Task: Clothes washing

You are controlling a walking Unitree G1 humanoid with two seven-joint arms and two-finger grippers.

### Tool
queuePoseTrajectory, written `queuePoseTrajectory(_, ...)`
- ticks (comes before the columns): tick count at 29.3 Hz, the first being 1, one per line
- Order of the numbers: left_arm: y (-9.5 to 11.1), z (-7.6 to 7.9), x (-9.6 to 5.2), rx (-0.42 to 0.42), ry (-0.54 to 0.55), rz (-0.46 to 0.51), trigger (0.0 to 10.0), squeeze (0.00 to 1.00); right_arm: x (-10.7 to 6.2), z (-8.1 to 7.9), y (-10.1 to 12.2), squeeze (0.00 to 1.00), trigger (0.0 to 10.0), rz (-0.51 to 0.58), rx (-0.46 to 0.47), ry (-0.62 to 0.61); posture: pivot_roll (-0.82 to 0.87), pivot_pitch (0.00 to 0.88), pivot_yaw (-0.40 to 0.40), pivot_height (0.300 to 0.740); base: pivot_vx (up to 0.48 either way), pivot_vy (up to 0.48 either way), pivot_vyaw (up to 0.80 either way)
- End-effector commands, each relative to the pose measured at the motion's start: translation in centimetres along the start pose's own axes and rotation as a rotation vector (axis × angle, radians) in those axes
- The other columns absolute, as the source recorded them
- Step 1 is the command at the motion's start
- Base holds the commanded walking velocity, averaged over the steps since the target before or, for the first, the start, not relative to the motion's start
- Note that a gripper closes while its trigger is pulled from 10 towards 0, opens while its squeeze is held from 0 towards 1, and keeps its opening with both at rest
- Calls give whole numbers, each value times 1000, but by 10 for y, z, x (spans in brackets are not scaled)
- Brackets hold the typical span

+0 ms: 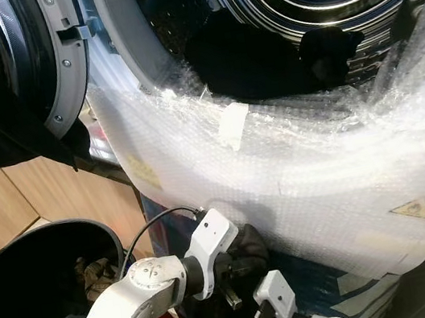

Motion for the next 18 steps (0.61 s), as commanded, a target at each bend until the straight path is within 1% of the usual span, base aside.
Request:
queuePoseTrajectory(1,14,5,2,27,-18,46,0,0,6,5,3,0,10000,-16,-30,-44,86,43,-27,740,0,0,0)
queuePoseTrajectory(2,15,4,2,32,-17,46,0,0,9,13,6,0,10000,-8,-43,-112,86,46,-24,740,0,0,0)
queuePoseTrajectory(3,16,4,2,32,-17,46,0,0,10,15,7,0,10000,-4,-40,-142,88,46,-25,740,0,0,0)
queuePoseTrajectory(4,16,5,2,35,-19,45,0,0,10,23,8,0,10000,-1,-42,-215,88,46,-25,740,0,0,0)
queuePoseTrajectory(5,16,5,2,35,-19,45,0,0,10,23,8,0,10000,-1,-42,-215,88,46,-25,740,0,0,0)
queuePoseTrajectory(6,15,5,1,37,-21,43,0,0,11,27,8,0,10000,-12,-39,-268,91,44,-25,740,0,0,0)
queuePoseTrajectory(8,15,5,1,36,-20,42,0,0,12,29,7,0,10000,-19,-44,-300,92,44,-23,740,0,0,0)
queuePoseTrajectory(10,15,5,1,36,-21,40,0,0,12,32,7,0,10000,-13,-29,-342,91,43,-21,740,0,0,0)
queuePoseTrajectory(11,14,5,0,38,-26,36,0,0,12,35,7,0,10000,-7,-16,-390,89,44,-19,740,0,0,0)
queuePoseTrajectory(12,14,5,0,38,-26,36,0,0,12,35,7,0,10000,-7,-16,-390,89,44,-19,740,0,0,0)
queuePoseTrajectory(13,14,6,0,39,-30,35,0,0,12,38,7,0,10000,-7,-12,-418,89,44,-19,740,0,0,0)
queuePoseTrajectory(18,14,7,0,37,-36,35,0,0,12,55,12,0,10000,36,99,-591,91,46,-21,740,0,0,0)
Point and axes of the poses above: a point about 5 cm out from each wrist's last joint towards the gripper, its own x axis pointing out of the wrist towards the gripper, its own y axis along the axis of the wrist's last joint, z = x × y, the point moved 2 cm from there along x, pointing out of the wrist towards the gripper, and after that the axes turned 13 degrees about -x, right-handed, at the moved point
